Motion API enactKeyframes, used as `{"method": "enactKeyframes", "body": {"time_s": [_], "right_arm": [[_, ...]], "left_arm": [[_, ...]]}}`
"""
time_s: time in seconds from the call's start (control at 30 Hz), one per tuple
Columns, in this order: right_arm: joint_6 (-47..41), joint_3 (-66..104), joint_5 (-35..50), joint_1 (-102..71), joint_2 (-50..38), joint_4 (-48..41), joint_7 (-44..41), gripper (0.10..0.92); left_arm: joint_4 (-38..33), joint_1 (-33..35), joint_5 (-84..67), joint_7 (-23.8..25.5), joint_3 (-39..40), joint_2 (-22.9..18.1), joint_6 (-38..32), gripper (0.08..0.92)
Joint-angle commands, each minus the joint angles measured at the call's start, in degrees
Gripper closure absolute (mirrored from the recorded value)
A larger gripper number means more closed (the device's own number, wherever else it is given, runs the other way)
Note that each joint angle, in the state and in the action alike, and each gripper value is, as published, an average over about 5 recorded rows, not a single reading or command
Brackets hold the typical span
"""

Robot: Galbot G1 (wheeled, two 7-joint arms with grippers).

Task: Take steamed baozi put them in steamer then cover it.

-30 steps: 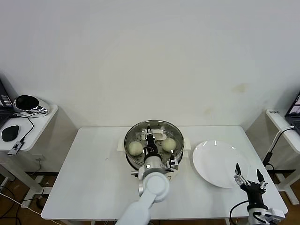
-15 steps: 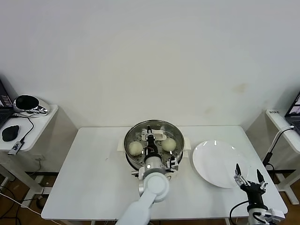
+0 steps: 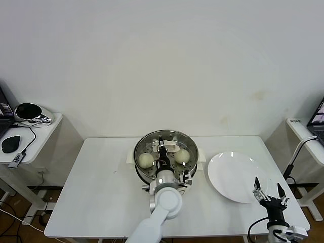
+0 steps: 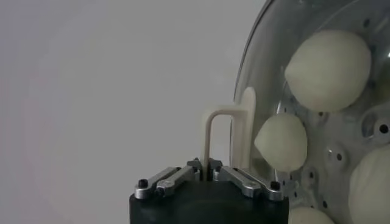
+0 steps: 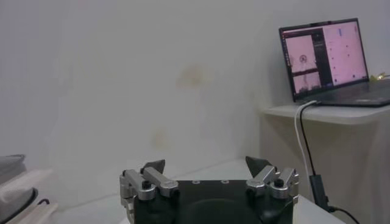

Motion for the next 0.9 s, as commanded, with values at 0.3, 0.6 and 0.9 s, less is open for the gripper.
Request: {"method": "enactKeyframes", "body": {"time_s": [0.3, 0.6, 0.9], "right_arm": [[0.0, -0.1, 0.0, 0.1, 0.0, 0.0, 0.0, 0.203], [0.1, 0.0, -0.1, -0.1, 0.1, 0.0, 0.0, 0.203], [0.1, 0.0, -0.3, -0.1, 0.1, -0.2, 0.0, 0.203]], "left_arm": [[-7.1, 1.9, -2.7, 1.0, 1.2, 1.7, -1.9, 0.659], [-12.7, 3.1, -3.4, 2.9, 2.9, 2.4, -1.8, 0.399], [-20.1, 6.8, -5.0, 6.2, 4.3, 4.3, -1.6, 0.187]]}}
